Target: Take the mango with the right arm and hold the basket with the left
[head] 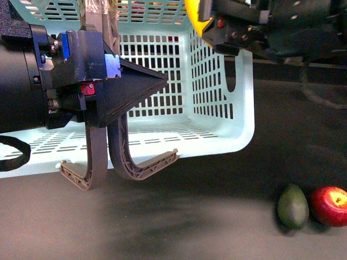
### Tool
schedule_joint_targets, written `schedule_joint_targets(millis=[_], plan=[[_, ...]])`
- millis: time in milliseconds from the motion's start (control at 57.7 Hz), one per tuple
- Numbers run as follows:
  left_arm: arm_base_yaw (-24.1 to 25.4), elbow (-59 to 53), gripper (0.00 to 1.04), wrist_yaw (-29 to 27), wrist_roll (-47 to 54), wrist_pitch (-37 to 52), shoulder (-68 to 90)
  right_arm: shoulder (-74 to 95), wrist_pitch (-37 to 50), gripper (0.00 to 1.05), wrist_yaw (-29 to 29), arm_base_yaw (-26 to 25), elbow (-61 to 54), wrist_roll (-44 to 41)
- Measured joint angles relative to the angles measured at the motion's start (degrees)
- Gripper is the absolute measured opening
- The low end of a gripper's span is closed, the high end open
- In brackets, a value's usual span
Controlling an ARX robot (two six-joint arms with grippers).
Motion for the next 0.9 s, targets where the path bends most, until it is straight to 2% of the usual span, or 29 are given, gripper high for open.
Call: schedule_joint_targets(millis=[312, 520, 659, 815, 901], plan=[[0.0, 0.0, 0.10, 0.0, 0.0, 0.0, 0.0, 8.8, -0.6, 0.53, 2.6, 2.6, 5.8, 2.1], [0.0, 0.0, 0.10, 0.0, 0.0, 0.0, 0.0, 8.0, 1.1, 0.78, 3.7, 3.1, 5.7, 2.7], [0.0, 0.0, 0.10, -0.4, 0.1, 0.0, 0.0, 1.1, 1.5, 0.98, 4.1, 2.8, 1.9, 4.7], [0.0, -0.4, 0.10, 0.0, -1.1, 0.0, 0.0, -8.6, 0.2, 0.96, 7.4, 1.7, -3.9, 5.4], [0.0, -0.4, 0.10, -0.2, -0.9, 0.0, 0.0, -16.9, -1.6, 0.97, 12.6, 0.5, -9.1, 4.6]])
